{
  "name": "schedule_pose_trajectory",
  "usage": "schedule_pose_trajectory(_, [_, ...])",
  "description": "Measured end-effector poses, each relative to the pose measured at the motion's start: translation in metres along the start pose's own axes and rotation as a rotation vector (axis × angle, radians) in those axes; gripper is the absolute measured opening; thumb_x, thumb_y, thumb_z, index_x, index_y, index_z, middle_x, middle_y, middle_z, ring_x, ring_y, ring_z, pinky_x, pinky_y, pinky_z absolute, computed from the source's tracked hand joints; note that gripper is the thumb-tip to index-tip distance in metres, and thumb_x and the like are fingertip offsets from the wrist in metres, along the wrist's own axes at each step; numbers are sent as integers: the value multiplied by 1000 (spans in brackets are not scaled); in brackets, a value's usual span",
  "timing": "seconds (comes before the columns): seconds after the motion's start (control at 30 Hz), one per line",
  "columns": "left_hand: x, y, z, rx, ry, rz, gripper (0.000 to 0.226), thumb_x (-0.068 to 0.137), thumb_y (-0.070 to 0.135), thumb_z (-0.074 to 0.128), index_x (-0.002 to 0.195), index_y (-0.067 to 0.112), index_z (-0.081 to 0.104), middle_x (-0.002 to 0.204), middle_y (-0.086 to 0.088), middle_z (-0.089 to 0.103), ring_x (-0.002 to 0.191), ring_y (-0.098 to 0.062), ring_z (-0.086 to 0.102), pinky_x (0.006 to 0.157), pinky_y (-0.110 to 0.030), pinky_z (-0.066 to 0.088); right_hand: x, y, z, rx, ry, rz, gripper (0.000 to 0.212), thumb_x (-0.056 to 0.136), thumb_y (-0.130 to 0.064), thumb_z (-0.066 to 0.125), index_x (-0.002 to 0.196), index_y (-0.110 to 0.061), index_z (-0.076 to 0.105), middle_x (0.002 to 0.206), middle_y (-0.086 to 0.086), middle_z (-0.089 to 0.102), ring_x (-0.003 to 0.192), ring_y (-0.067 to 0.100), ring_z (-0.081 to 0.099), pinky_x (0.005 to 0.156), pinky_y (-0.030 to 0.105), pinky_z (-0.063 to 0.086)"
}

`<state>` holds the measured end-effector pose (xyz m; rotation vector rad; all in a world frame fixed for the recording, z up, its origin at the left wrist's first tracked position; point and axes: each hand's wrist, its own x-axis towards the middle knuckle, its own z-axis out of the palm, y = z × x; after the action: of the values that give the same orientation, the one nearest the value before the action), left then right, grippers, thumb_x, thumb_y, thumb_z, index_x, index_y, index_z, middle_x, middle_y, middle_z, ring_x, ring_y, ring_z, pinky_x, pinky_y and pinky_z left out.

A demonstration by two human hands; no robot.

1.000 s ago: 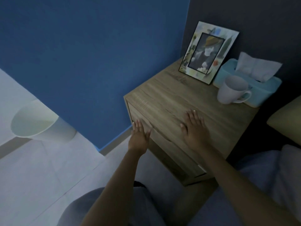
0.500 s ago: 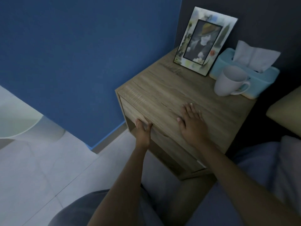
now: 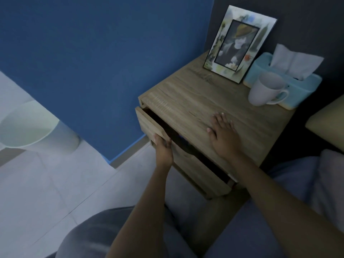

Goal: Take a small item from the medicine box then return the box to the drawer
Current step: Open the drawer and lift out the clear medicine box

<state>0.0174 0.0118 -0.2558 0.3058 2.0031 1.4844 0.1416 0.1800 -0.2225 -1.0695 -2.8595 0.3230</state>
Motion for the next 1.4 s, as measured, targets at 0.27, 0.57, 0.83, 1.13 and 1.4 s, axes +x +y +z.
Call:
schedule_pose_trajectory(0.27, [-35, -27, -44, 3, 81, 12, 58, 103, 30, 29, 154, 17, 5, 155, -11, 32, 141, -31, 33, 114, -38, 26, 1, -1, -3, -3, 3, 1, 57, 101, -37, 25, 152, -11, 21, 161, 8, 19, 150, 21, 9, 121, 40, 6])
schedule_pose_trajectory(0.57, [-71, -53, -80, 21, 225, 20, 54, 102, 37, 25, 152, 20, 16, 148, -12, 44, 133, -30, 44, 103, -30, 33, -1, -3, -6, -2, 7, -16, 56, 102, -34, 26, 151, -9, 24, 160, 11, 21, 150, 24, 12, 121, 43, 9])
schedule_pose_trajectory(0.83, [-84, -56, -96, -45, 231, -22, 53, 102, 36, 27, 151, 17, 21, 149, -13, 42, 135, -31, 42, 112, -42, 33, -4, -3, -6, 18, 12, -7, 56, 103, -37, 24, 152, -10, 19, 161, 10, 18, 150, 24, 9, 121, 41, 7])
schedule_pose_trajectory(1.13, [-60, 8, -110, 208, 519, 378, 39, 100, 33, 40, 133, 15, 50, 133, -7, 56, 124, -18, 50, 105, -33, 40, -95, -80, -9, 617, 327, 134, 56, 98, -44, 29, 146, -16, 35, 156, 6, 33, 144, 12, 28, 115, 32, 31])
schedule_pose_trajectory(1.4, [26, 40, -103, 628, 134, 334, 41, 99, 42, 35, 117, 12, 57, 112, -11, 61, 106, -23, 58, 92, -39, 49, -149, -161, 48, 1313, 172, 665, 61, 95, -43, 46, 149, -36, 19, 150, -1, 40, 125, 7, 47, 88, 23, 42])
